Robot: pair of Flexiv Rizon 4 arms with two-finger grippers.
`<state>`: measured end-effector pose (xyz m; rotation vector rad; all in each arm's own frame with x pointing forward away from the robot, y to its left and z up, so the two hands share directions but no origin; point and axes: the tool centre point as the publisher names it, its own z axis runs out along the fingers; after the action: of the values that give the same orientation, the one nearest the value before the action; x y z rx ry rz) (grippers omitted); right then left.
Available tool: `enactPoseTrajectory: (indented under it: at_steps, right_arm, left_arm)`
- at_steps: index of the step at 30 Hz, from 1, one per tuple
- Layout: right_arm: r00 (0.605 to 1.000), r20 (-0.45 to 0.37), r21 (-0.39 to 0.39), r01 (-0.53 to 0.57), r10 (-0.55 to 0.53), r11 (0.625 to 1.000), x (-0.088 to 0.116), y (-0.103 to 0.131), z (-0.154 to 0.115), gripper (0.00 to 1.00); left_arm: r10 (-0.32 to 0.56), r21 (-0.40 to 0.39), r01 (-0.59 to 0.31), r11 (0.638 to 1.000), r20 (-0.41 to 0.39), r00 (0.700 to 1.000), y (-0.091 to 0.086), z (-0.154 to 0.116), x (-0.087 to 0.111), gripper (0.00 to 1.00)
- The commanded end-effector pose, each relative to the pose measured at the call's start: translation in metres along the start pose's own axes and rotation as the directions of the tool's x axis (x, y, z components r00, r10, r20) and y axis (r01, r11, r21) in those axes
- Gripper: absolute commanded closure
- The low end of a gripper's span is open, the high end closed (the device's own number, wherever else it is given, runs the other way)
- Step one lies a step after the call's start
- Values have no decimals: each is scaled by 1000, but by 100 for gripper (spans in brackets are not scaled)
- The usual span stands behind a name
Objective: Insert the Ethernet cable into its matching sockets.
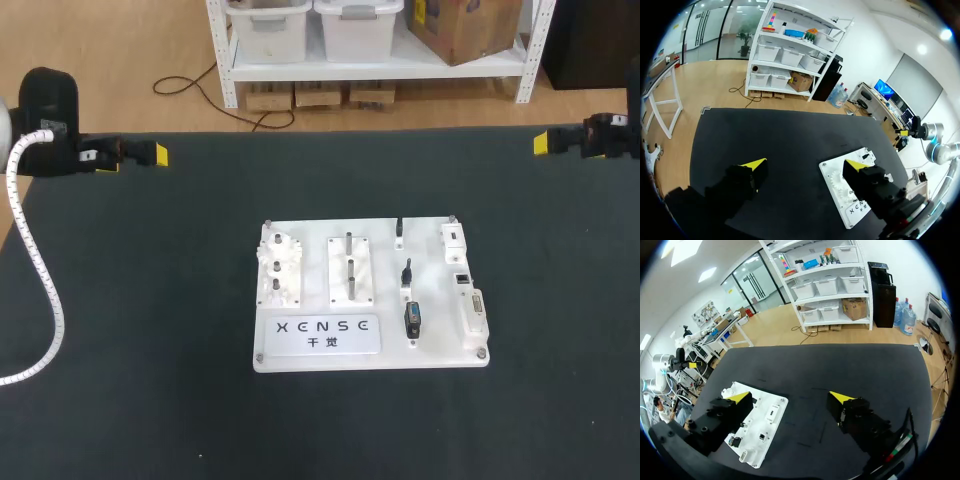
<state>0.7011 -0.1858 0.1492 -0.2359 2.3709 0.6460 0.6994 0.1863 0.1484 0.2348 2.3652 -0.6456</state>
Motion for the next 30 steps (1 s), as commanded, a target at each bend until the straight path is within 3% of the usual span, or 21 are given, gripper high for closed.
enactPoseTrajectory:
  at_steps: [1, 15, 19, 25, 30]
  right_arm:
    - [1000, 0, 2, 0, 0, 1000, 0, 0, 0, 0]
    - [1000, 0, 2, 0, 0, 1000, 0, 0, 0, 0]
    - [1000, 0, 2, 0, 0, 1000, 0, 0, 0, 0]
    - [1000, 0, 2, 0, 0, 1000, 0, 0, 0, 0]
    - [1000, 0, 2, 0, 0, 1000, 0, 0, 0, 0]
  left_arm:
    - [-2, -7, 2, 1000, -5, 1000, -1, 0, -1, 0]
    - [-2, -7, 2, 1000, -5, 1000, -1, 0, -1, 0]
    - [160, 22, -160, 987, 4, 987, -16, 4, -10, 0]
    - [389, 150, -395, 906, 65, 919, -45, 9, -10, 0]
    - [540, 285, -542, 791, 94, 837, -70, 16, 1, 0]
